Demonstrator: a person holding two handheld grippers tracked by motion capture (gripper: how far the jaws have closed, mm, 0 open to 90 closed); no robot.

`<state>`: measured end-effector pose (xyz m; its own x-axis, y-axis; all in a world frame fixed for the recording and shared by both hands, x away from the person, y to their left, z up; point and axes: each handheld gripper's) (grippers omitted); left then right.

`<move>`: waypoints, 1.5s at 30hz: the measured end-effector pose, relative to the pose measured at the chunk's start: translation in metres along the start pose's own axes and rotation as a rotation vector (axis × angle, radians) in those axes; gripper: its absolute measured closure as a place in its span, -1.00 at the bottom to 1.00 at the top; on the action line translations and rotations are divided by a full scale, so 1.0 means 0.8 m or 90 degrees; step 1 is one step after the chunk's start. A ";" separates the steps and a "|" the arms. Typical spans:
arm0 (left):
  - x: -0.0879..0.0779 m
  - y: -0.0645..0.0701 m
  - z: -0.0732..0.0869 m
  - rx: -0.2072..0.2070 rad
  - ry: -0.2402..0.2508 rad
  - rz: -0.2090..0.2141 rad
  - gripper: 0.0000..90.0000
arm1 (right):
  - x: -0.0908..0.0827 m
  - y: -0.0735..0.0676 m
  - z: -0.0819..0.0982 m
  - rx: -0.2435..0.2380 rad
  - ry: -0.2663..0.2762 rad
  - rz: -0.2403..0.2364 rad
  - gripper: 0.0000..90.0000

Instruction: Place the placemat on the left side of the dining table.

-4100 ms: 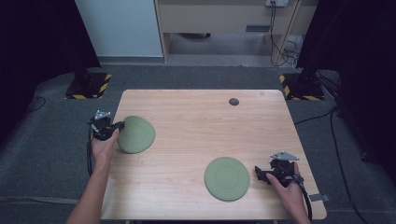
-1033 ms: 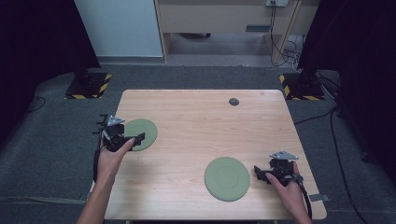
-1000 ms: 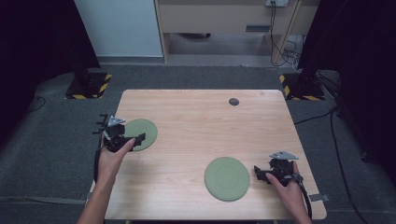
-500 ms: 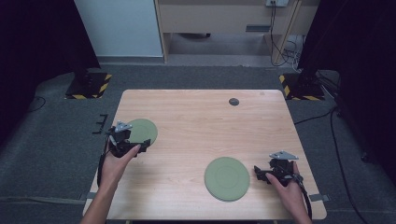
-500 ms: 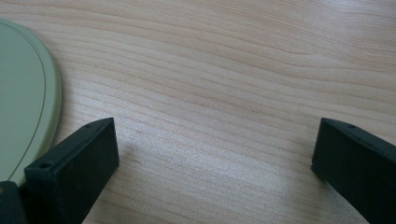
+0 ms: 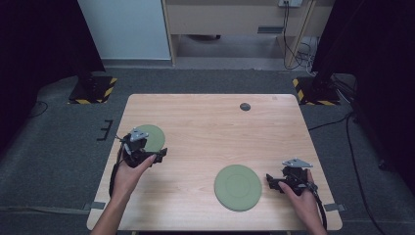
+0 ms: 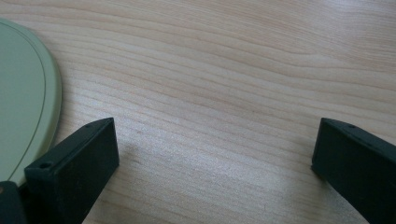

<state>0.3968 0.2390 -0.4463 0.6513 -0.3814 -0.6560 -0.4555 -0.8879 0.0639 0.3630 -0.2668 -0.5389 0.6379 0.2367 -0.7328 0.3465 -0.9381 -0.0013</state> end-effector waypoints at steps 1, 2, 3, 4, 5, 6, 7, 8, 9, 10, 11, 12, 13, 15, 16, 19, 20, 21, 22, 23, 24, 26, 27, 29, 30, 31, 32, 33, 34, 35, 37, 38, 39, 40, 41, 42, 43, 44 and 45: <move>0.002 0.005 -0.001 0.006 -0.001 0.001 -0.86 | 0.000 0.000 0.000 0.000 0.000 0.000 -0.98; 0.003 0.006 -0.001 0.008 -0.002 0.003 -0.87 | 0.000 0.000 0.000 0.000 0.000 0.000 -0.98; 0.005 0.010 -0.001 0.012 -0.005 0.005 -0.87 | 0.000 0.000 0.000 0.000 0.000 0.000 -0.98; 0.008 0.013 -0.001 0.016 -0.008 0.008 -0.87 | 0.000 0.000 0.000 0.000 0.000 0.000 -0.98; 0.010 0.016 -0.001 0.019 -0.012 0.010 -0.87 | 0.000 0.000 0.000 -0.001 0.000 0.000 -0.98; 0.012 0.018 0.000 0.023 -0.014 0.011 -0.87 | 0.000 0.000 0.000 0.000 0.000 0.000 -0.98; 0.014 0.021 0.000 0.027 -0.017 0.013 -0.87 | 0.000 0.000 0.000 0.000 0.000 0.000 -0.98; 0.016 0.024 0.001 0.030 -0.019 0.015 -0.87 | 0.000 0.000 0.000 -0.001 0.000 0.000 -0.98; 0.019 0.028 0.001 0.032 -0.020 0.018 -0.87 | 0.000 0.000 0.000 -0.001 0.000 0.000 -0.98; 0.021 0.031 0.001 0.035 -0.022 0.020 -0.87 | 0.000 0.000 0.000 0.000 0.000 0.000 -0.98; 0.023 0.033 0.002 0.037 -0.023 0.021 -0.87 | 0.000 0.000 0.000 0.000 0.000 0.000 -0.98; 0.024 0.034 0.002 0.041 -0.025 0.022 -0.87 | 0.000 0.000 0.000 0.000 0.000 0.000 -0.98; 0.027 0.037 0.002 0.042 -0.027 0.025 -0.87 | 0.000 0.000 0.000 0.000 0.000 0.000 -0.98; 0.031 0.042 0.004 0.047 -0.030 0.030 -0.87 | 0.000 0.000 0.000 0.000 0.000 0.000 -0.98; 0.034 0.045 0.005 0.048 -0.031 0.033 -0.87 | 0.000 0.000 0.000 0.000 0.000 0.000 -0.98; 0.038 0.052 0.008 0.054 -0.035 0.040 -0.87 | 0.000 0.000 0.000 -0.001 0.000 0.000 -0.98; 0.039 0.054 0.009 0.055 -0.036 0.043 -0.88 | 0.000 0.000 0.000 0.000 0.000 0.000 -0.98; 0.040 0.057 0.011 0.056 -0.036 0.046 -0.88 | 0.000 0.000 0.000 0.000 0.000 0.000 -0.98; 0.041 0.060 0.012 0.058 -0.036 0.048 -0.88 | 0.000 0.000 0.000 0.000 0.000 0.000 -0.98; 0.042 0.063 0.014 0.063 -0.039 0.052 -0.88 | 0.000 0.000 0.000 0.000 0.000 0.000 -0.98; 0.043 0.065 0.015 0.066 -0.041 0.053 -0.88 | 0.000 0.000 0.000 0.000 0.000 0.000 -0.98; 0.045 0.070 0.017 0.073 -0.044 0.058 -0.88 | 0.000 0.000 0.000 0.000 0.000 0.000 -0.98; 0.045 0.073 0.019 0.075 -0.045 0.059 -0.88 | 0.000 0.000 0.000 0.000 0.000 0.000 -0.98; 0.046 0.077 0.021 0.077 -0.043 0.062 -0.88 | 0.000 0.000 0.000 0.000 0.000 0.000 -0.98; 0.046 0.078 0.023 0.077 -0.043 0.065 -0.88 | 0.000 0.000 0.000 -0.001 0.000 0.000 -0.98; 0.047 0.081 0.026 0.079 -0.043 0.068 -0.88 | 0.000 0.000 0.000 0.000 0.000 0.000 -0.98; 0.047 0.083 0.028 0.080 -0.043 0.069 -0.88 | 0.000 0.000 0.000 0.000 0.000 0.000 -0.98; 0.048 0.084 0.030 0.080 -0.044 0.072 -0.88 | 0.000 0.000 0.000 0.000 0.000 0.000 -0.98; 0.048 0.086 0.033 0.080 -0.045 0.074 -0.88 | 0.000 0.000 0.000 0.000 0.000 0.000 -0.98; 0.049 0.087 0.035 0.081 -0.046 0.076 -0.88 | 0.000 0.000 0.000 0.000 0.000 0.000 -0.98; 0.049 0.090 0.041 0.082 -0.049 0.080 -0.88 | 0.000 0.000 0.000 0.000 0.000 0.000 -0.98; 0.050 0.091 0.043 0.080 -0.048 0.080 -0.88 | 0.000 0.000 0.000 0.000 0.000 0.000 -0.98; 0.050 0.092 0.046 0.079 -0.049 0.083 -0.88 | 0.000 0.000 0.000 -0.001 0.000 0.000 -0.98; 0.051 0.093 0.048 0.080 -0.050 0.084 -0.88 | 0.000 0.000 0.000 0.000 0.000 0.000 -0.98; 0.052 0.096 0.052 0.082 -0.053 0.087 -0.88 | 0.000 0.000 0.000 -0.001 0.000 0.000 -0.98; 0.054 0.099 0.054 0.085 -0.057 0.090 -0.88 | 0.000 0.000 0.000 0.000 0.000 0.000 -0.98; 0.057 0.102 0.057 0.087 -0.062 0.092 -0.89 | 0.000 0.000 0.000 -0.001 0.000 0.000 -0.98; 0.059 0.105 0.059 0.091 -0.066 0.094 -0.89 | 0.000 0.000 0.000 0.000 0.000 0.000 -0.98; 0.063 0.110 0.062 0.095 -0.071 0.098 -0.89 | 0.000 0.000 0.000 -0.001 0.000 0.000 -0.98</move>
<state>0.3598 0.1546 -0.5113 0.5002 -0.4707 -0.7268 -0.6345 -0.7704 0.0623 0.3626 -0.2668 -0.5390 0.6383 0.2364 -0.7326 0.3468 -0.9379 -0.0005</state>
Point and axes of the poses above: each handheld gripper's, and its own axes: x roughly forward along the jaws, z roughly out of its underside, y roughly to its right, and after that the axes turned 2 degrees about -y, right-handed
